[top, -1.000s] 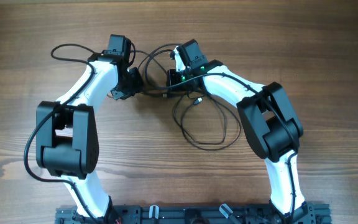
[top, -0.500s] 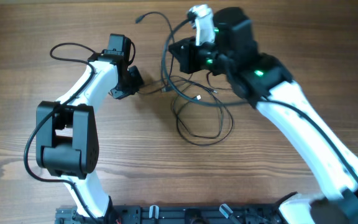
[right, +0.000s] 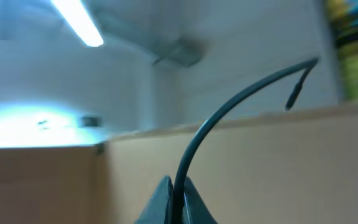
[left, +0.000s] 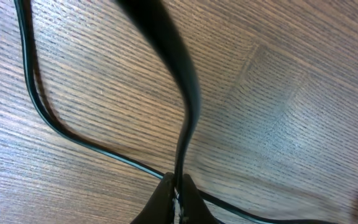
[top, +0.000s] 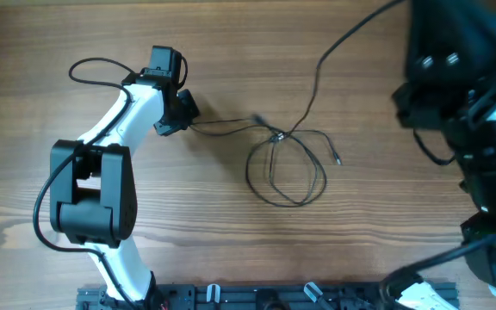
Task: Untangle cables
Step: 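Pull the grasped cable to the upper right with the right gripper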
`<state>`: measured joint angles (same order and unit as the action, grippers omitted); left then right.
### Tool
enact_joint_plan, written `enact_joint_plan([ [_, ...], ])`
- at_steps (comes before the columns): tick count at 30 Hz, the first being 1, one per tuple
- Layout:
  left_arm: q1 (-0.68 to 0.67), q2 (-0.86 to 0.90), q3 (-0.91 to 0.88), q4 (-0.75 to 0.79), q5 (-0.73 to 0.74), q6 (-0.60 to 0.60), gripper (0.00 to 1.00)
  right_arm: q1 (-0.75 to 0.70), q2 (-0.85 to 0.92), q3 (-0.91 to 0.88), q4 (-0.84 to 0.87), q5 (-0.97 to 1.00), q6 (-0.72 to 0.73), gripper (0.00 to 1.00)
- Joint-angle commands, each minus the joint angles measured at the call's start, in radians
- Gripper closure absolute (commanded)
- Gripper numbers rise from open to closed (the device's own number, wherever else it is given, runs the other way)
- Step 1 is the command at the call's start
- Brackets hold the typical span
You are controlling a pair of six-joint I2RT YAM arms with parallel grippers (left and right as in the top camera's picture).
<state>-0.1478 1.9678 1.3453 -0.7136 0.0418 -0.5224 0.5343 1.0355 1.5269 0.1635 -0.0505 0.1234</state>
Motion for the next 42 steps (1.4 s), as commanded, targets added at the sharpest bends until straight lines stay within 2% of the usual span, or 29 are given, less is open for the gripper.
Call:
enact_joint_plan([
  [1, 0.002, 0.015, -0.006, 0.003, -0.018, -0.014, 0.96, 0.003, 0.002, 0.007, 0.071, 0.376, -0.267, 0.96],
  [3, 0.002, 0.015, -0.006, 0.003, -0.018, -0.014, 0.96, 0.003, 0.002, 0.007, 0.112, 0.51, -0.425, 0.96],
  [5, 0.002, 0.015, -0.006, 0.003, -0.018, -0.014, 0.96, -0.006, 0.004, 0.008, 0.23, 0.653, -0.614, 0.96],
  [8, 0.002, 0.015, -0.006, 0.003, -0.018, -0.014, 0.96, -0.068, 0.006, 0.035, 0.411, 0.713, -0.832, 0.96],
  [11, 0.002, 0.015, -0.006, 0.003, -0.017, -0.014, 0.96, -0.156, 0.021, 0.079, 0.354, 0.774, -0.853, 0.96],
  [12, 0.002, 0.015, -0.006, 0.004, -0.017, -0.014, 0.96, -0.184, 0.031, 0.079, 0.238, 0.779, -0.832, 0.96],
  [15, 0.002, 0.015, -0.006, 0.003, -0.017, -0.013, 0.96, -0.264, 0.091, 0.079, -0.016, 0.803, -0.67, 0.96],
  [17, 0.002, 0.015, -0.006, 0.003, -0.017, -0.013, 0.96, -0.318, 0.136, 0.079, -0.117, 0.803, -0.549, 0.96],
  [19, 0.002, 0.015, -0.006, 0.003, -0.017, -0.013, 0.96, -0.407, 0.199, 0.079, -0.254, 0.76, -0.352, 0.96],
  [20, 0.002, 0.015, -0.006, 0.003, -0.017, -0.013, 0.96, -0.473, 0.236, 0.079, -0.362, 0.644, -0.202, 0.96],
  [22, 0.002, 0.015, -0.006, 0.003, -0.017, -0.013, 0.96, -0.556, 0.278, 0.079, -0.486, 0.467, -0.022, 0.96],
  [23, 0.002, 0.015, -0.006, 0.003, -0.017, -0.013, 0.96, -0.624, 0.315, 0.079, -0.564, 0.365, 0.114, 0.96],
  [25, 0.002, 0.015, -0.006, 0.003, -0.017, -0.013, 0.96, -0.723, 0.373, 0.079, -0.655, 0.209, 0.265, 0.96],
  [28, 0.002, 0.015, -0.006, 0.003, -0.017, -0.013, 0.96, -0.839, 0.45, 0.079, -0.765, 0.016, 0.342, 0.96],
  [31, 0.002, 0.015, -0.006, 0.003, -0.017, -0.013, 0.96, -0.908, 0.481, 0.074, -0.986, 0.018, 0.385, 0.96],
  [34, 0.002, 0.015, -0.006, 0.003, -0.017, -0.013, 0.96, -0.942, 0.515, 0.022, -1.12, 0.111, 0.385, 0.96],
  [35, 0.002, 0.015, -0.006, 0.003, -0.017, -0.013, 0.96, -0.944, 0.527, 0.0, -1.143, 0.147, 0.396, 0.96],
  [39, 0.002, 0.015, -0.006, 0.004, -0.017, -0.013, 0.94, -0.944, 0.545, -0.145, -1.178, 0.264, 0.646, 0.96],
  [40, 0.002, 0.015, -0.006, 0.003, -0.017, -0.013, 0.94, -0.944, 0.545, -0.174, -1.175, 0.264, 0.637, 0.96],
  [41, 0.002, 0.015, -0.006, 0.003, -0.017, -0.013, 0.94, -0.944, 0.545, -0.184, -1.177, 0.261, 0.635, 0.93],
  [42, 0.002, 0.015, -0.006, 0.003, -0.017, -0.013, 0.94, -0.944, 0.545, -0.192, -1.178, 0.261, 0.635, 0.83],
])
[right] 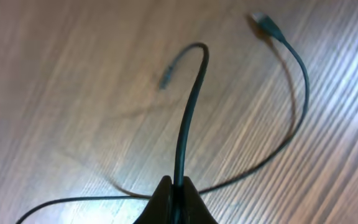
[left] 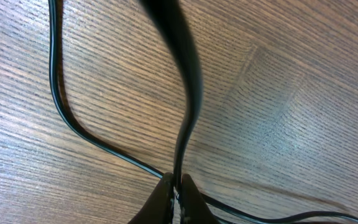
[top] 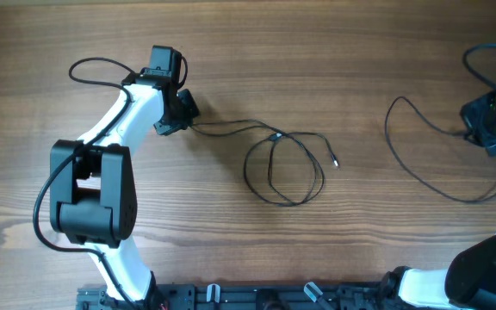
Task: Untangle cables
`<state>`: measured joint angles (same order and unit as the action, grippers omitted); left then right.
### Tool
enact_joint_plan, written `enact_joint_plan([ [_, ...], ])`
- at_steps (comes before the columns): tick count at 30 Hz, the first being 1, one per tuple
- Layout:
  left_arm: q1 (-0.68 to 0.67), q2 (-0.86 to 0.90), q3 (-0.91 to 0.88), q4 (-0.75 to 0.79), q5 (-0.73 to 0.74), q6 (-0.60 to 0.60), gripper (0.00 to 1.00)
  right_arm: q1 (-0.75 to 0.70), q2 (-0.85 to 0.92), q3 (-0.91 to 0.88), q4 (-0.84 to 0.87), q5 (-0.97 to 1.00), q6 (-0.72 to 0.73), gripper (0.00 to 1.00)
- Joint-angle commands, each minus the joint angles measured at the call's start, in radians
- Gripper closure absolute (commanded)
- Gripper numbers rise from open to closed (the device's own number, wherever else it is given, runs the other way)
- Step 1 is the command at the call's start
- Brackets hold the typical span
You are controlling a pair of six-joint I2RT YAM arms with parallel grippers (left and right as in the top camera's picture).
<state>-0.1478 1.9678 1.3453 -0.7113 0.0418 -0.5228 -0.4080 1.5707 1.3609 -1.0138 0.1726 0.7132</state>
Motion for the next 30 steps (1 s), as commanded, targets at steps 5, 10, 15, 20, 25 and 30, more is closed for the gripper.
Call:
enact_joint_plan([
  [5, 0.002, 0.012, -0.006, 0.0, 0.002, -0.009, 0.19, -0.002, 0.01, -0.028, -0.026, -0.068, -0.115, 0.0],
  [10, -0.001, -0.08, 0.054, -0.03, 0.003, -0.01, 0.0, 0.019, 0.01, -0.028, -0.051, -0.492, -0.407, 0.0],
  [15, -0.077, -0.139, 0.058, -0.051, 0.121, -0.066, 0.02, 0.137, 0.01, -0.028, -0.143, -0.491, -0.483, 0.0],
  [20, -0.223, -0.138, 0.047, 0.069, 0.12, -0.085, 0.0, 0.214, 0.01, -0.028, -0.161, -0.332, -0.492, 0.0],
  [25, -0.27, -0.102, 0.046, 0.073, 0.013, -0.213, 0.04, 0.214, 0.01, -0.028, -0.105, -0.895, -0.842, 0.0],
  [30, -0.267, -0.036, 0.046, 0.103, 0.017, -0.226, 0.16, 0.214, 0.016, -0.028, 0.094, -0.364, -0.504, 0.0],
])
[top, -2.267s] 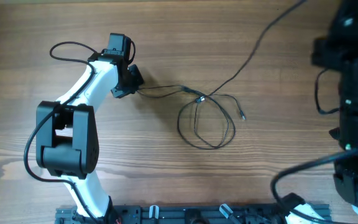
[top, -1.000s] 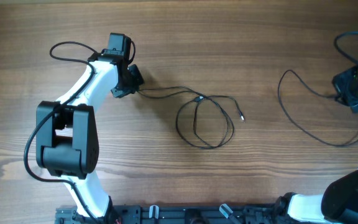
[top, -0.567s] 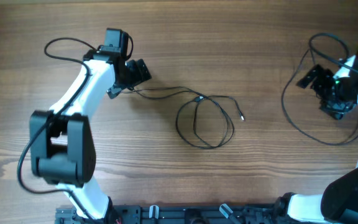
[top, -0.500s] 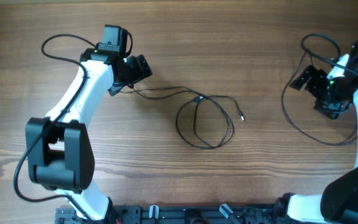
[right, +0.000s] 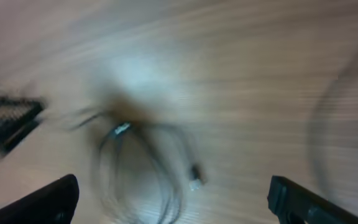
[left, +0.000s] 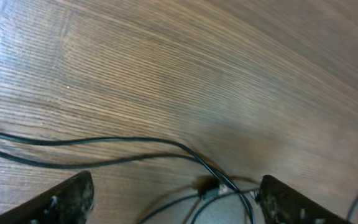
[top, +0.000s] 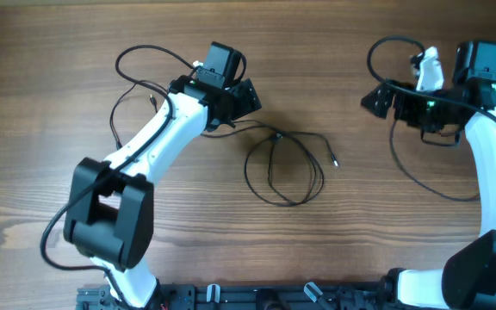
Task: Untangle cables
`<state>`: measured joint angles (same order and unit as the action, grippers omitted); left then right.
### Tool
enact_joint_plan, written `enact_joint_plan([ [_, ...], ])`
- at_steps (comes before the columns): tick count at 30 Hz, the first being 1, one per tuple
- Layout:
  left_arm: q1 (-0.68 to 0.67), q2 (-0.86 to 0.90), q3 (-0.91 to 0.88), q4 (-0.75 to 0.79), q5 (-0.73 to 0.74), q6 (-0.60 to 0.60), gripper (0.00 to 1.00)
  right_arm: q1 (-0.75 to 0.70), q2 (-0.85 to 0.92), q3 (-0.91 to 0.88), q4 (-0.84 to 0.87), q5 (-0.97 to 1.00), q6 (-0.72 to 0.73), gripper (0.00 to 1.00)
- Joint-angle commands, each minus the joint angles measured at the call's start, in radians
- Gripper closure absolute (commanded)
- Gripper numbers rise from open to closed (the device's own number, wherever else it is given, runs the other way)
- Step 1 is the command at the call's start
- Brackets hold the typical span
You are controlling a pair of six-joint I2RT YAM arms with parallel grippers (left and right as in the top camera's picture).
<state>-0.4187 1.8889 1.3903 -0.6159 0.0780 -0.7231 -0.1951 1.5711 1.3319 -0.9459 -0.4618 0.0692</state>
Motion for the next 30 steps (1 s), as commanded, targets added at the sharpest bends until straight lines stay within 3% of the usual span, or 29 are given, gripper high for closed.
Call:
enact_joint_plan([
  [1, 0.005, 0.051, 0.001, 0.011, -0.019, -0.026, 0.16, 0.001, 0.025, 0.001, 0.04, 0.311, 0.141, 0.0],
  [3, 0.004, 0.069, 0.001, 0.021, -0.019, -0.026, 0.16, 0.001, 0.074, 0.001, 0.053, 0.336, 0.141, 0.0],
  [7, 0.003, 0.09, 0.001, 0.025, -0.02, -0.026, 0.17, -0.025, 0.24, 0.001, -0.039, 0.638, 0.276, 0.0],
  [9, 0.005, 0.09, 0.001, 0.04, -0.032, -0.026, 0.18, -0.059, 0.294, 0.002, -0.045, 0.627, 0.309, 0.0],
  [15, 0.006, 0.09, 0.001, 0.012, -0.046, -0.066, 0.35, -0.077, 0.196, 0.203, -0.232, 0.442, 0.213, 0.0],
  [18, 0.004, 0.09, 0.001, -0.07, -0.047, -0.212, 0.29, -0.076, 0.131, 0.208, -0.237, 0.062, -0.021, 0.0],
  [20, 0.003, 0.09, 0.001, -0.081, -0.08, -0.229, 0.29, -0.069, 0.131, 0.194, -0.26, -0.18, -0.192, 0.0],
  [22, 0.006, 0.092, 0.001, -0.082, -0.118, -0.236, 0.39, -0.026, 0.131, 0.169, -0.237, -0.19, -0.197, 0.0],
  [29, 0.006, 0.117, -0.007, -0.065, -0.137, -0.297, 0.37, 0.223, 0.14, 0.133, 0.002, -0.16, -0.157, 0.04],
  [30, 0.006, 0.125, -0.018, -0.056, -0.137, -0.315, 0.44, 0.273, 0.147, 0.132, 0.054, -0.102, -0.105, 0.05],
])
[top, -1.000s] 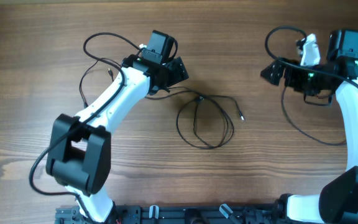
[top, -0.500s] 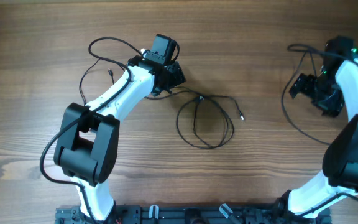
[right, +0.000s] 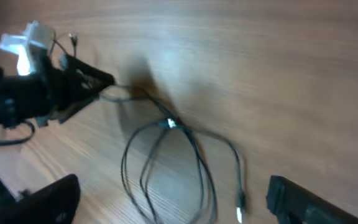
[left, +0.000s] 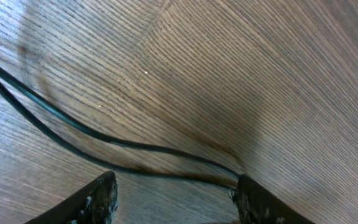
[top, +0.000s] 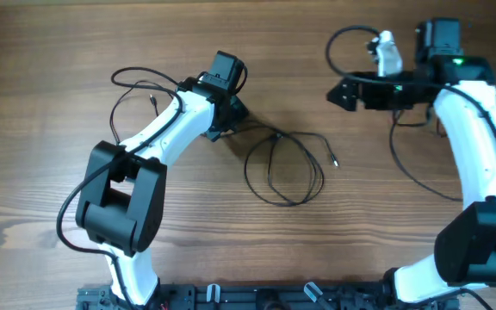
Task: Untangle cables
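A thin black cable lies coiled in loops (top: 284, 169) at the table's middle, its plug end (top: 335, 160) pointing right. Its other part runs left under my left gripper (top: 232, 119) to a loose loop (top: 141, 84). In the left wrist view that gripper (left: 176, 190) is open low over the wood, and the cable (left: 135, 147) crosses just ahead of its fingers. A second black cable (top: 409, 169) lies apart at the right. My right gripper (top: 339, 92) is open above the table, looking down on the coil (right: 166, 155).
The second cable's upper loop (top: 351, 39) curls near the far edge behind the right arm. A dark rail (top: 257, 297) runs along the near edge. Bare wood (top: 386, 250) lies between the coil and the right cable.
My left gripper has dropped closer to the table onto the cable left of the coil. My right gripper has moved left toward the middle. Both stay open.
First my left gripper was shut on one cable at the left and my right held the other cable high, still crossing the coil. Then the right cable lay apart at the far right. Both grippers then let go and have moved toward the coil.
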`<state>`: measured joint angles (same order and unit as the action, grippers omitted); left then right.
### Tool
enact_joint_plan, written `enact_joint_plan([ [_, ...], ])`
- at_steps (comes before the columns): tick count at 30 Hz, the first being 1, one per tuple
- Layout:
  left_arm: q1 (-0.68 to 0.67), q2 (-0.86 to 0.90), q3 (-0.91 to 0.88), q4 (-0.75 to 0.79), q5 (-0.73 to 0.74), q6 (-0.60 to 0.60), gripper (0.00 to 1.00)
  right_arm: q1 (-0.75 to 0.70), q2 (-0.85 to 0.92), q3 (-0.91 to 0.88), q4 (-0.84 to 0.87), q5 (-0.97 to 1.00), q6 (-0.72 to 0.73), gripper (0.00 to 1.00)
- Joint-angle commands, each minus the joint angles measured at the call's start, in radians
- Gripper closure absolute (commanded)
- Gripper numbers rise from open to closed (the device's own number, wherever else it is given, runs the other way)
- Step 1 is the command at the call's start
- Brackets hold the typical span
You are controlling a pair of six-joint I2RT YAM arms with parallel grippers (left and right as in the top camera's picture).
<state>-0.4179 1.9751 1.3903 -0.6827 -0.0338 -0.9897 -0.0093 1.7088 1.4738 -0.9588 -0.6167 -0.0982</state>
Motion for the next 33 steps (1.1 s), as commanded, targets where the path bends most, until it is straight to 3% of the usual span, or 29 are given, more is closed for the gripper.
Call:
enact_joint_plan([
  [1, 0.006, 0.046, -0.027, 0.026, -0.024, -0.048, 0.5, 0.131, 0.018, -0.01, 0.105, 0.096, 0.097, 0.06],
  [4, 0.009, 0.074, -0.032, 0.101, -0.045, -0.047, 0.45, 0.22, 0.046, -0.01, 0.189, 0.146, 0.106, 0.06],
  [8, 0.013, 0.08, -0.032, 0.119, -0.062, -0.047, 0.5, 0.286, 0.11, -0.01, 0.241, 0.187, 0.159, 0.05],
  [11, 0.015, 0.1, -0.032, 0.12, -0.062, -0.045, 0.96, 0.299, 0.172, -0.01, 0.251, 0.187, 0.154, 0.06],
  [12, 0.021, 0.092, -0.029, 0.134, -0.061, -0.017, 0.96, 0.299, 0.184, -0.01, 0.25, 0.187, 0.154, 0.08],
  [13, 0.045, 0.05, 0.001, 0.132, -0.043, 0.055, 0.96, 0.299, 0.193, -0.01, 0.246, 0.182, 0.153, 0.23],
  [15, 0.085, -0.033, 0.031, 0.129, 0.062, 0.1, 0.96, 0.299, 0.193, -0.01, 0.253, 0.14, 0.15, 0.39],
  [17, 0.145, -0.15, 0.032, 0.158, 0.24, 0.095, 0.96, 0.299, 0.193, -0.01, 0.271, 0.049, 0.086, 0.32],
  [20, 0.19, -0.227, 0.032, 0.151, 0.307, 0.092, 0.96, 0.299, 0.197, -0.01, 0.286, 0.035, 0.045, 0.13],
  [21, 0.2, -0.234, 0.032, 0.117, 0.293, 0.093, 0.95, 0.3, 0.204, -0.01, 0.299, 0.036, 0.037, 0.1],
  [23, 0.2, -0.219, 0.031, 0.039, 0.204, 0.093, 0.56, 0.311, 0.231, -0.01, 0.341, 0.044, 0.015, 0.17],
  [24, 0.201, -0.212, 0.031, -0.005, 0.18, 0.094, 0.45, 0.322, 0.248, -0.01, 0.367, 0.043, 0.015, 0.28],
  [25, 0.201, -0.206, 0.031, -0.061, 0.168, 0.116, 0.39, 0.337, 0.269, -0.01, 0.397, 0.047, 0.006, 0.49],
  [26, 0.201, -0.201, 0.031, -0.098, 0.153, 0.146, 0.37, 0.352, 0.291, -0.01, 0.424, 0.056, -0.016, 0.57],
  [28, 0.2, -0.182, 0.028, -0.204, 0.119, 0.196, 0.36, 0.391, 0.342, -0.01, 0.461, 0.101, -0.079, 0.57],
  [30, 0.196, -0.154, 0.016, -0.254, 0.118, 0.198, 0.36, 0.417, 0.369, -0.01, 0.473, 0.124, -0.124, 0.44],
  [33, 0.196, -0.108, -0.049, -0.241, 0.122, 0.197, 0.36, 0.454, 0.399, -0.01, 0.483, 0.272, -0.147, 0.35],
])
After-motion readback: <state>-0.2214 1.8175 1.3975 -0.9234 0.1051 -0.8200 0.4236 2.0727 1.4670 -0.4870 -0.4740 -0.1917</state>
